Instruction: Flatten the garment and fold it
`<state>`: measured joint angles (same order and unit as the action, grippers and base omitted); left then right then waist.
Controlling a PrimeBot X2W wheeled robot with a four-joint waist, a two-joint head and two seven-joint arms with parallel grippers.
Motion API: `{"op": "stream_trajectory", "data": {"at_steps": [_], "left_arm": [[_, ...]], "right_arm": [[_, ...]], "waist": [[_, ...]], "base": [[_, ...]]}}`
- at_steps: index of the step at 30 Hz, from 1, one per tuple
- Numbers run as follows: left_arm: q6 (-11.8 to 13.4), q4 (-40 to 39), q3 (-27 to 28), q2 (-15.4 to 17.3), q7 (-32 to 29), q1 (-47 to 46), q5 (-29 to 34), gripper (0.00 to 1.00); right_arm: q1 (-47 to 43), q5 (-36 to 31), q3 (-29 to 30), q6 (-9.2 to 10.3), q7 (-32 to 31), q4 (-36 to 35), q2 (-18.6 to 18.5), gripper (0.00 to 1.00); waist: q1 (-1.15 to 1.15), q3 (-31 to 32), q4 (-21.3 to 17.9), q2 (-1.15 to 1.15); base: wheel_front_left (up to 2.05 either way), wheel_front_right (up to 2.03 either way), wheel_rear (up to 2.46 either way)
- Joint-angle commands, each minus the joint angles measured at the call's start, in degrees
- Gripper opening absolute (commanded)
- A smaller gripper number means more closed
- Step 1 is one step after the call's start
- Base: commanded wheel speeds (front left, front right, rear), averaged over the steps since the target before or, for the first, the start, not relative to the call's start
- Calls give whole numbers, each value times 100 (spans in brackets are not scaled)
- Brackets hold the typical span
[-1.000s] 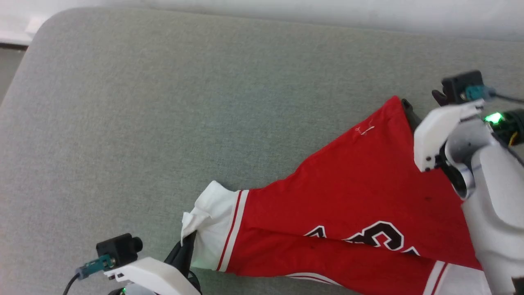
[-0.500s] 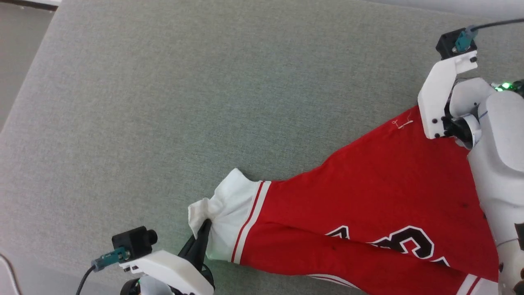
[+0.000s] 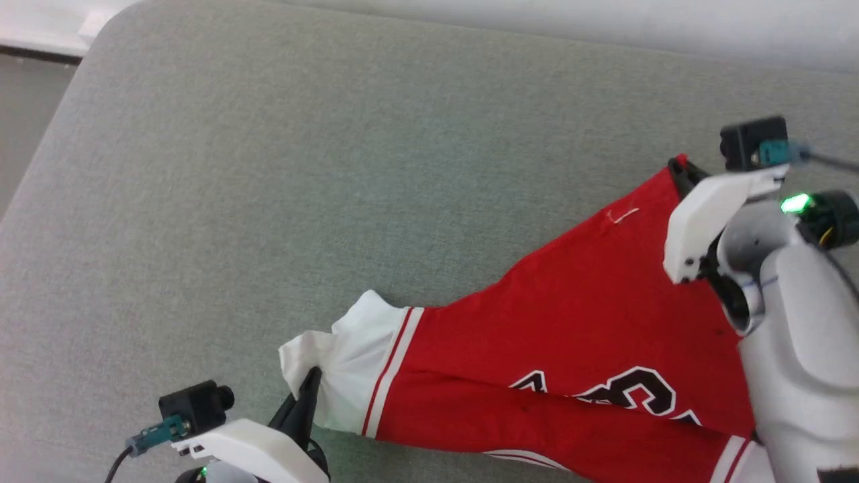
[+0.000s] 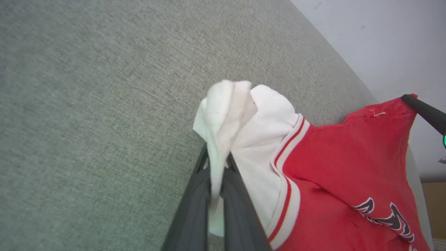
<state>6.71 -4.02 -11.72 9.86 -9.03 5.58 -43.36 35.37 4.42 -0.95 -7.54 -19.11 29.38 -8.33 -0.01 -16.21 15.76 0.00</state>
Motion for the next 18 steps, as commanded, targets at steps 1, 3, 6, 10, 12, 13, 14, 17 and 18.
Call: {"op": "stream_trajectory", "data": {"at_steps": [1, 3, 6, 10, 12, 13, 14, 17, 18], "left_arm": [[46, -47, 51, 76, 38, 76, 34, 0], [79, -130, 105, 116, 89, 101, 66, 0], [158, -268, 249, 137, 277, 111, 126, 0], [214, -404, 326, 152, 458, 87, 224, 0], [214, -469, 346, 159, 523, 19, 257, 0], [207, -497, 351, 168, 545, -31, 274, 0], [201, -522, 356, 181, 560, -89, 291, 0], [169, -618, 370, 215, 593, -368, 334, 0], [151, -653, 386, 213, 609, -491, 326, 0]], "right_arm": [[-263, 99, -30, 5, 271, -193, 38, 0], [-637, 167, -62, 5, 646, -540, 41, 0], [-1229, 295, 143, 5, 1035, -1092, 181, 0], [-2022, 437, 487, 5, 1276, -1867, 410, 0], [-2378, 501, 638, 5, 1283, -2221, 482, 0], [-2537, 516, 699, 5, 1257, -2381, 504, 0], [-2677, 535, 740, 5, 1211, -2532, 519, 0], [-2970, 593, 836, 5, 1031, -2968, 539, 0], [-3015, 611, 862, 5, 968, -3108, 541, 0]], "waist": [[1, 287, -283, 0], [1, 410, -399, 0], [1, 580, -580, 0], [1, 750, -797, 0], [1, 803, -885, 0], [1, 822, -923, 0], [1, 834, -959, 0], [1, 843, -1056, 0], [1, 840, -1086, 0]], "base": [[0, 0, 0], [0, 0, 0], [0, 0, 0], [0, 0, 0], [0, 0, 0], [0, 0, 0], [0, 0, 0], [0, 0, 0], [0, 0, 0]]}}
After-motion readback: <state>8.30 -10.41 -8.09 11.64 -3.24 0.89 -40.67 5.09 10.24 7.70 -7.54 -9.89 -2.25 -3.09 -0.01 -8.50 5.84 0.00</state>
